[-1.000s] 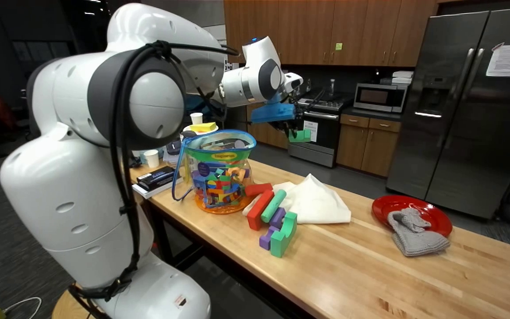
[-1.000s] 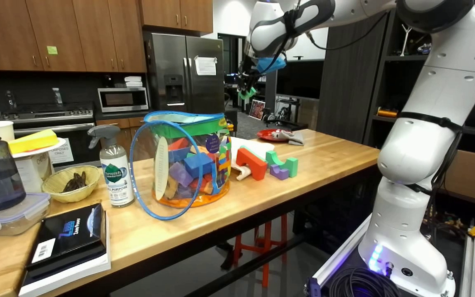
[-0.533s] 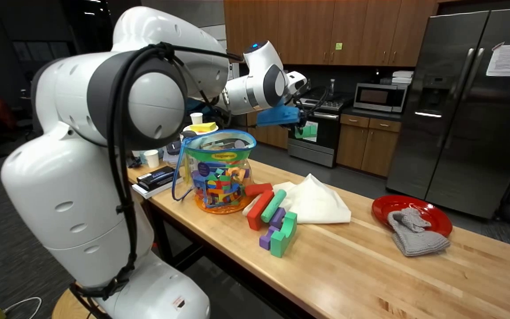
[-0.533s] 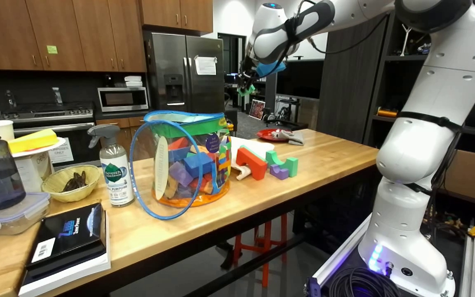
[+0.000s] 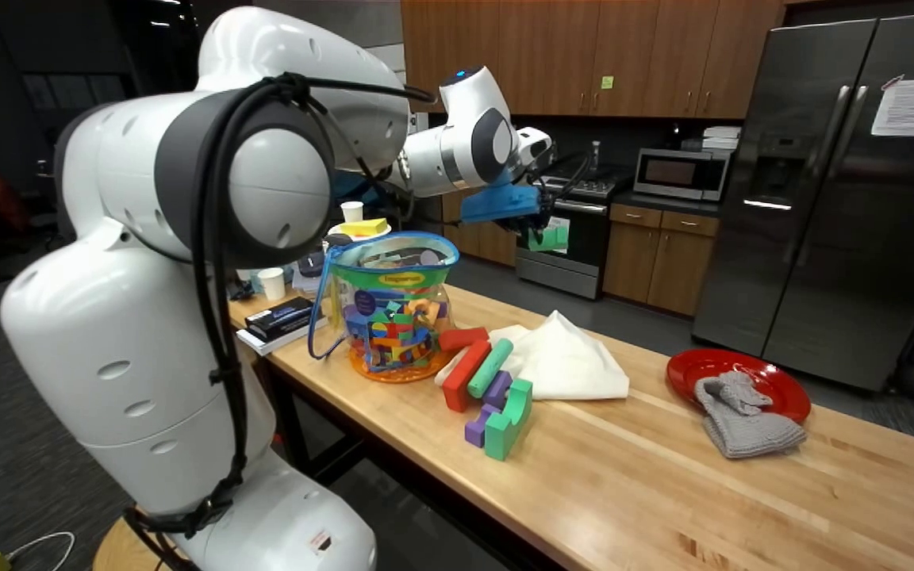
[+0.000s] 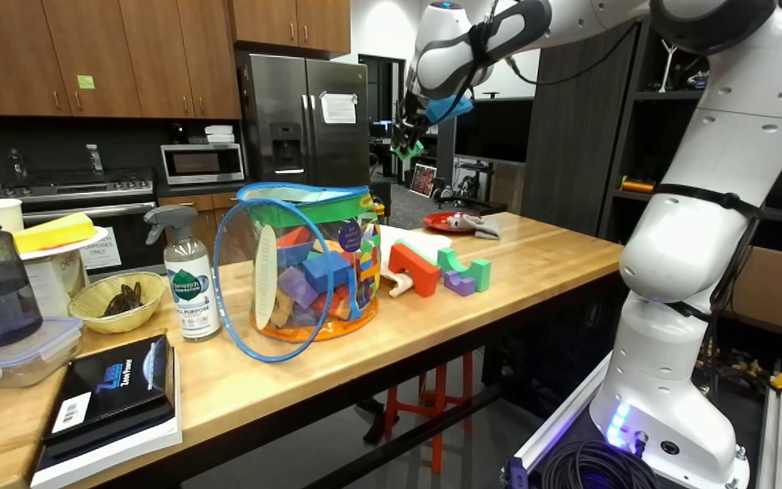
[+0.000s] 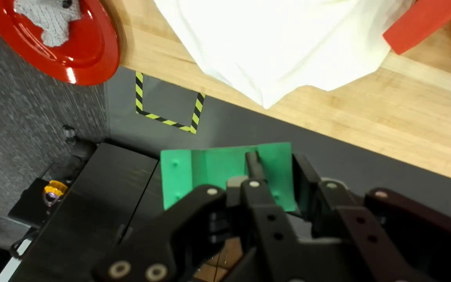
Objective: Take the green block out of the clear bag
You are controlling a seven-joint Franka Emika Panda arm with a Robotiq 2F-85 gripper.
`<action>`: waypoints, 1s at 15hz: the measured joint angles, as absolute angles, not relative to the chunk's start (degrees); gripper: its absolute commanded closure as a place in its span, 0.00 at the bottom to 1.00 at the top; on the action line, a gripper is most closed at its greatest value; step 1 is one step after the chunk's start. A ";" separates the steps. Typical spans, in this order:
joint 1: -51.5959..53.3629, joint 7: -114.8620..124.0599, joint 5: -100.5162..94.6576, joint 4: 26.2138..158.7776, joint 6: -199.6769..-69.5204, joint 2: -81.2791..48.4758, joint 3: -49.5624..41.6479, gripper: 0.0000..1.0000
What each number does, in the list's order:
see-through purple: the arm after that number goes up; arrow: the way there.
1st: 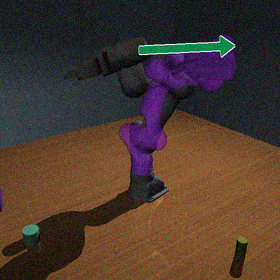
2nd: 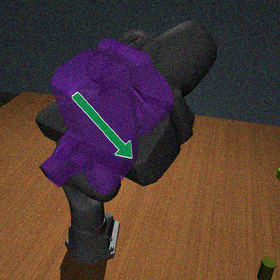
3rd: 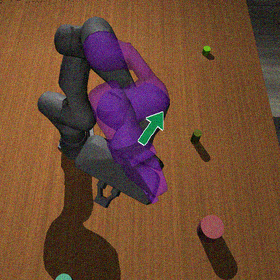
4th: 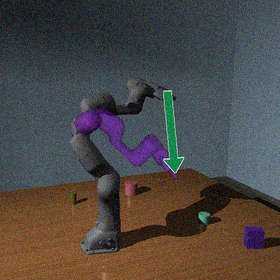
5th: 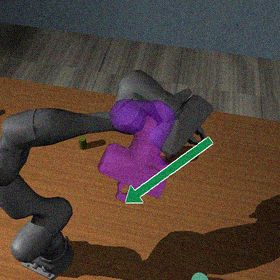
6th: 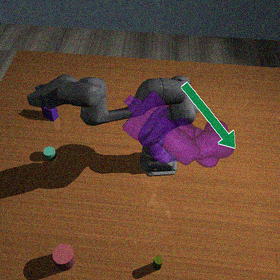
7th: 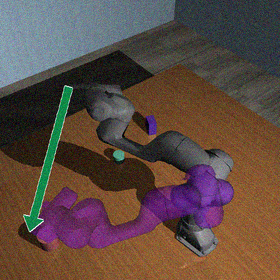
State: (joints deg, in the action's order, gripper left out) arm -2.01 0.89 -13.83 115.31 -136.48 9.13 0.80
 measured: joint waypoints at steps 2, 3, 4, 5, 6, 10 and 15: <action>-1.41 -2.99 -10.93 114.39 -131.67 9.26 0.80 0.94; -1.11 -4.63 -9.75 113.93 -129.29 9.28 0.80 0.94; -0.83 -6.31 -8.59 113.48 -126.78 9.33 0.80 0.94; -0.58 -7.82 -7.51 113.07 -124.23 9.36 0.80 0.94; -0.36 -9.16 -6.56 112.76 -121.57 9.41 0.80 0.94; 0.01 -11.12 -5.71 112.52 -114.43 9.63 0.80 0.94; -0.12 -10.80 -6.00 113.34 -112.71 9.93 0.72 0.94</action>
State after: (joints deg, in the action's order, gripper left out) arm -0.12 -10.80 -6.00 113.34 -112.71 9.93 0.72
